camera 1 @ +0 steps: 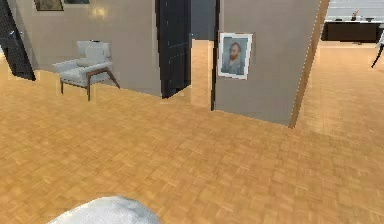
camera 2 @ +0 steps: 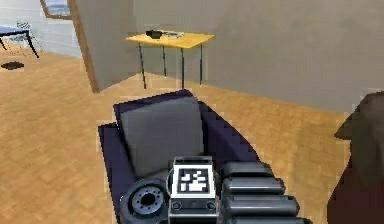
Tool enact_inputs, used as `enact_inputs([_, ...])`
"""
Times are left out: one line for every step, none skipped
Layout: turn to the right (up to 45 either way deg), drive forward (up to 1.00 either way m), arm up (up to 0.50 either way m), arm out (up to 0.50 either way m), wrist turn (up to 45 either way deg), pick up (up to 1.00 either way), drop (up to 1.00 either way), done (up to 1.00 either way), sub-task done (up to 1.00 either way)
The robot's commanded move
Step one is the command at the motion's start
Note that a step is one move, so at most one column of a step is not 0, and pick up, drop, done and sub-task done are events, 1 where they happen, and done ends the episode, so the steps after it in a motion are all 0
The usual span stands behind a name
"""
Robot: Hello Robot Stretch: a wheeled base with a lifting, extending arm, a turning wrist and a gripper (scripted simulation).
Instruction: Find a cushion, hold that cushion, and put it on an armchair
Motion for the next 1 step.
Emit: enact_inputs([-12.0, 0.0, 0.0, 0.0, 0.0, 0.0, 0.0, 0.0, 0.0])
